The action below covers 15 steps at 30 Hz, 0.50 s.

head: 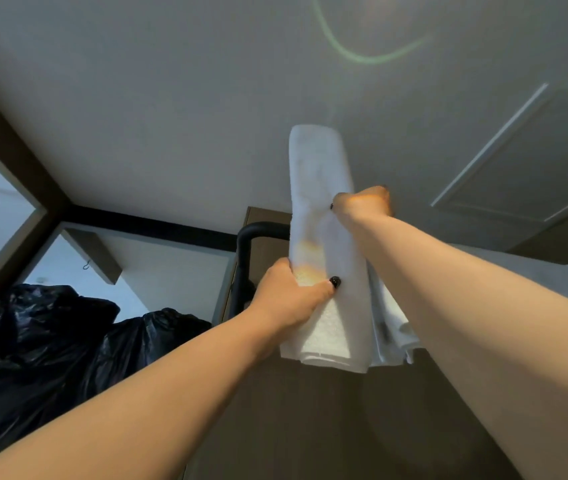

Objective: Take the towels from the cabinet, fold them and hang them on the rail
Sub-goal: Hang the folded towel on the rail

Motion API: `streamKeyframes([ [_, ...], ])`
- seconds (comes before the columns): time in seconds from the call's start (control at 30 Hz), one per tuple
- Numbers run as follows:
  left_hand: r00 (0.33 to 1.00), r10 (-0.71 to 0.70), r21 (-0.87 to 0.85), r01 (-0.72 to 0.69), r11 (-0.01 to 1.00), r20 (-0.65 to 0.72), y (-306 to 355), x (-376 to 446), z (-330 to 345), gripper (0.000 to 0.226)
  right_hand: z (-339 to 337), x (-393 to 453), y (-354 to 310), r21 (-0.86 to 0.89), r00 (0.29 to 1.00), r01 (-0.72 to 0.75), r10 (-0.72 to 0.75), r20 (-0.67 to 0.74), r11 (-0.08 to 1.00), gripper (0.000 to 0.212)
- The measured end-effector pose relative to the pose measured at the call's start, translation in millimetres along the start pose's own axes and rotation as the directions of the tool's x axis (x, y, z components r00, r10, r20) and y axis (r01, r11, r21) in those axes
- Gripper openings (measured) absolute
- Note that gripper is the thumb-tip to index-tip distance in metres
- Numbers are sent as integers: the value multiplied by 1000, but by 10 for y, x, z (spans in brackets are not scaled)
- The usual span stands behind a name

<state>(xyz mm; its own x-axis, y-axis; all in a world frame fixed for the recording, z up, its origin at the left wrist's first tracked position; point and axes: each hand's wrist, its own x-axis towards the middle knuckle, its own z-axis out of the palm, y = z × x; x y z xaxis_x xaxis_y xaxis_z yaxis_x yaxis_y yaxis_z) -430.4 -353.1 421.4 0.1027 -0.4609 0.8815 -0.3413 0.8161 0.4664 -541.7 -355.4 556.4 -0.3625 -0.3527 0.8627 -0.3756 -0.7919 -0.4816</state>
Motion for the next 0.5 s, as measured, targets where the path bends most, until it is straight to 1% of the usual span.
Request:
streamKeyframes([
  [0.03, 1000, 0, 9, 0, 1000, 5, -22, 6, 8, 49, 24, 12, 25, -94, 1000, 8, -6, 26, 996, 46],
  [0.07, 1000, 2, 8, -2, 1000, 9, -45, 13, 15, 48, 47, 17, 33, -176, 997, 45, -34, 65, 983, 56],
  [0.1, 1000, 4, -2, -4, 1000, 11, -63, 20, 20, 48, 52, 16, 30, -236, 992, 91, -68, 104, 968, 58],
  [0.17, 1000, 19, -9, -19, 1000, 11, -103, 39, 21, 49, 70, -5, 9, -362, 979, 184, -136, 154, 914, 49],
  [0.23, 999, 45, 25, -45, 999, 11, -162, 74, 23, 47, 96, -35, 3, -509, 946, 324, -263, 190, 797, 42],
  [0.27, 998, 57, 37, -57, 998, 9, -202, 89, 22, 47, 116, -44, 14, -521, 918, 397, -317, 239, 756, 40],
  [0.33, 997, 81, 63, -81, 995, 4, -293, 104, 16, 49, 164, -30, 70, -460, 881, 451, -299, 367, 765, 39],
  [0.37, 995, 96, 83, -95, 992, -3, -341, 107, 14, 49, 187, -7, 108, -438, 865, 467, -293, 408, 768, 39],
  [0.43, 992, 125, 92, -122, 988, -32, -440, 106, 10, 48, 211, 35, 178, -418, 851, 485, -304, 429, 768, 37],
  [0.5, 988, 140, 62, -136, 989, -70, -508, 102, 20, 47, 229, 60, 205, -452, 843, 508, -315, 437, 734, 36],
])
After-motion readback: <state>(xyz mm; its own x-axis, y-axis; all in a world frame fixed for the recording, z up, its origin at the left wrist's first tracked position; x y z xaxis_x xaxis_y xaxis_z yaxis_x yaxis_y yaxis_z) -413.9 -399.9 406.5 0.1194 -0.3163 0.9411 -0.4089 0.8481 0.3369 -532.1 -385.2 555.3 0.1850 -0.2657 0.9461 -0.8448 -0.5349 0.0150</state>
